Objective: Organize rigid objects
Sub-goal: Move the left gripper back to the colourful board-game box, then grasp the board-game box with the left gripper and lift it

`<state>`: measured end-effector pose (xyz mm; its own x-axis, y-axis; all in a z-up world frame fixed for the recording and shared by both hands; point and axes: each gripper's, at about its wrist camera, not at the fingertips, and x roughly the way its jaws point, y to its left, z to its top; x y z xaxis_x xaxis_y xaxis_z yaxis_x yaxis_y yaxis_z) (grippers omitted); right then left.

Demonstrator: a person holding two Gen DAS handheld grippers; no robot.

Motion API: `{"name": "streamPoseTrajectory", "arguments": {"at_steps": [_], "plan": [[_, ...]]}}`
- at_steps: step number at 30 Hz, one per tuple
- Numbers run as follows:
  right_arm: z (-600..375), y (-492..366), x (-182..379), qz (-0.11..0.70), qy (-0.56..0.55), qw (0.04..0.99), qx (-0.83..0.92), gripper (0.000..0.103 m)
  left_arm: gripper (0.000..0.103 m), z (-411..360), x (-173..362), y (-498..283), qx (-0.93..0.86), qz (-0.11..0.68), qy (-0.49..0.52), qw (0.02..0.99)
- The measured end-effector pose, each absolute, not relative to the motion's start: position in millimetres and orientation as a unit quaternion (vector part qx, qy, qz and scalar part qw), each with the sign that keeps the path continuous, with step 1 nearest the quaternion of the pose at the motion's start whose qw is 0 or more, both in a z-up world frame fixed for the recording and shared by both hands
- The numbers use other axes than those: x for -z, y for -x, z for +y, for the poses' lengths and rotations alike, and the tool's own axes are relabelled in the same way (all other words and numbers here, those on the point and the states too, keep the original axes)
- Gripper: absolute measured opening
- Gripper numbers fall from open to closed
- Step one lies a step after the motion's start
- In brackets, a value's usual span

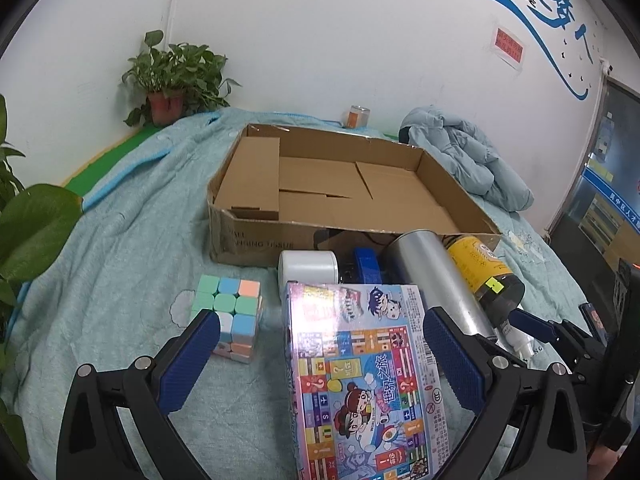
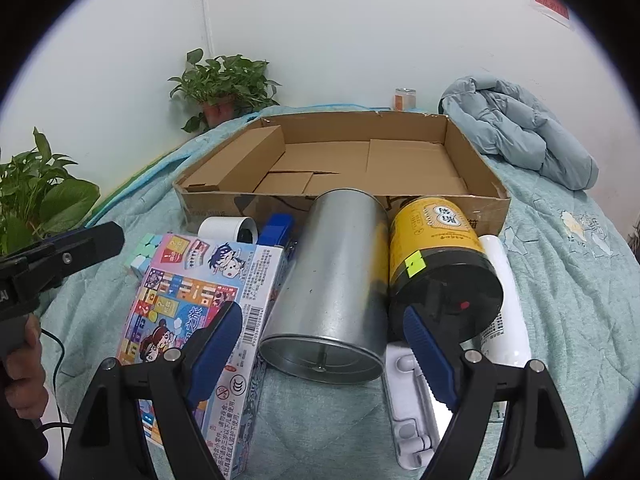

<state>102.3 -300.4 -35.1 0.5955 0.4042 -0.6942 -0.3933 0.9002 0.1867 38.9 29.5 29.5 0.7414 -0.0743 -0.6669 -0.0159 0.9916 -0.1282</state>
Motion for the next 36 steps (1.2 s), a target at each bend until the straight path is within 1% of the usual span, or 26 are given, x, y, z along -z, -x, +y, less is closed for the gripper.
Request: {"name": "streamPoseTrajectory", "arguments": {"at_steps": [4, 10, 16, 21, 25, 27, 31, 33, 36], "plan": [[-301, -103, 36, 0.39, -0.006, 0.894, -0.221, 0.083, 0.102, 37, -25, -43, 0.016, 0.364, 0.064, 0.929], [-298, -104, 33, 0.385, -0.006, 0.896, -0.224, 0.083, 0.102, 40, -28, -44, 0.018, 0.355, 0.032, 0.934], [-294, -95, 35, 0.382, -0.016, 0.876, -0.294, 0.084, 0.102, 53, -2, -58, 0.05, 0.414, 0.075, 0.906], [-292, -76, 35, 0.357, -0.009, 0.866, -0.351, 0.084, 0.101, 51, 26, -61, 0.088, 0.454, 0.097, 0.881], [-287, -67, 36, 0.356, -0.014, 0.855, -0.376, 0.083, 0.098, 48, 38, -62, 0.101, 0.473, 0.1, 0.87], [-285, -66, 42, 0.373, -0.019, 0.84, -0.393, 0.083, 0.097, 48, 41, -62, 0.098, 0.478, 0.095, 0.868], [-278, -62, 58, 0.412, -0.015, 0.821, -0.396, 0.083, 0.084, 45, 52, -61, 0.1, 0.5, 0.087, 0.856], [-270, -62, 66, 0.433, -0.009, 0.808, -0.4, 0.083, 0.084, 44, 56, -59, 0.103, 0.504, 0.093, 0.853], [-255, -65, 74, 0.454, -0.001, 0.794, -0.405, 0.083, 0.079, 47, 57, -57, 0.108, 0.51, 0.112, 0.846]]}}
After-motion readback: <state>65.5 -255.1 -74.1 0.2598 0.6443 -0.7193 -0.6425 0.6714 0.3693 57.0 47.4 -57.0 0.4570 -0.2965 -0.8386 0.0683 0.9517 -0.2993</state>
